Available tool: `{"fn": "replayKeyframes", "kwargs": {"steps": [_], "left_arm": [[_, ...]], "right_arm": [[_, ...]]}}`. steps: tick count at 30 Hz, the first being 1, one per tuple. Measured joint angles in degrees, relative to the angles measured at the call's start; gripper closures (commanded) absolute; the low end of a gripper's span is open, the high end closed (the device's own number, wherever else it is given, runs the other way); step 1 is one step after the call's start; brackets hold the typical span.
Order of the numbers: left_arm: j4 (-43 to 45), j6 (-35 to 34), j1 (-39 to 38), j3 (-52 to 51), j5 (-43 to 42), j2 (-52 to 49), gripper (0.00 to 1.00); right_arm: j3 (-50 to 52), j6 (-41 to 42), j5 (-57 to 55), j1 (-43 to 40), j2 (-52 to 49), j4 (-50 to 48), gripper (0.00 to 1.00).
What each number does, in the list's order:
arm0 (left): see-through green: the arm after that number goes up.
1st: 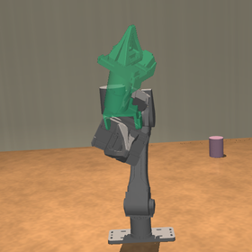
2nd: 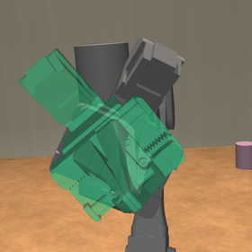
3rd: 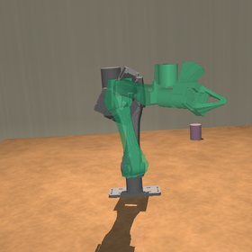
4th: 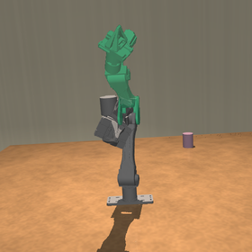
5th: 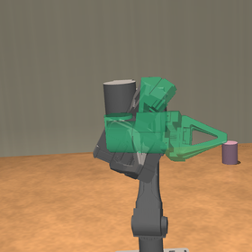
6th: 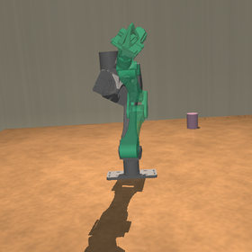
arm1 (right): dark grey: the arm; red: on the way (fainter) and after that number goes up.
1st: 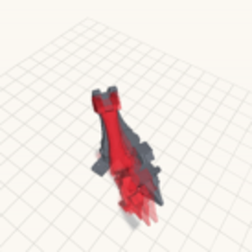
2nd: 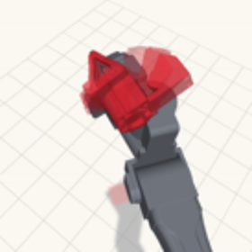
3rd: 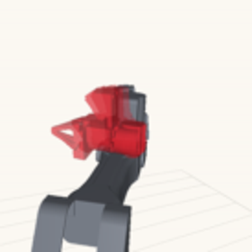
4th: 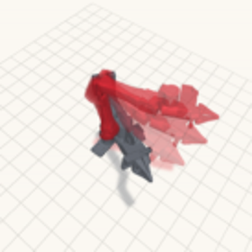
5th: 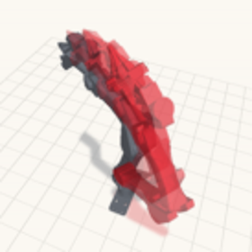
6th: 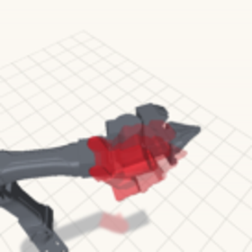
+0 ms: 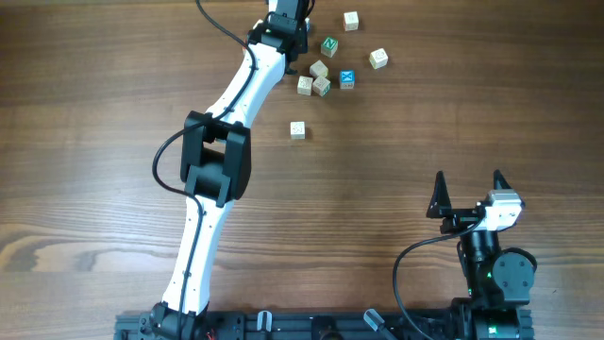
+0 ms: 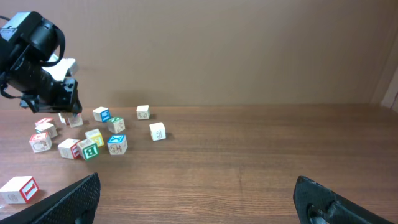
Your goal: Form a horizontal line
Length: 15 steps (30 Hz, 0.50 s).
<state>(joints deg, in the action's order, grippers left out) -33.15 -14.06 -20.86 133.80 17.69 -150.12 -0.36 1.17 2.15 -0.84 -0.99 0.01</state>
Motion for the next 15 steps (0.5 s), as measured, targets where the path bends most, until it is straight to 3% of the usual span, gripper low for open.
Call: {"fn": "replayKeyframes", "kwargs": {"steps": [9,15], "left_arm": [[-13.11,-0.42,-4.48,0.09,-0.02,4.35,0.84],[-23.15,-6.47,-10.47,0.2,-0.09,10.32,0.92]], "right_arm": [[0.0,0.0,0.02,0.0,0.0,0.0,0.0],[0.0,0.0,0.0,0.0,0.0,0.0,0.0]]}}
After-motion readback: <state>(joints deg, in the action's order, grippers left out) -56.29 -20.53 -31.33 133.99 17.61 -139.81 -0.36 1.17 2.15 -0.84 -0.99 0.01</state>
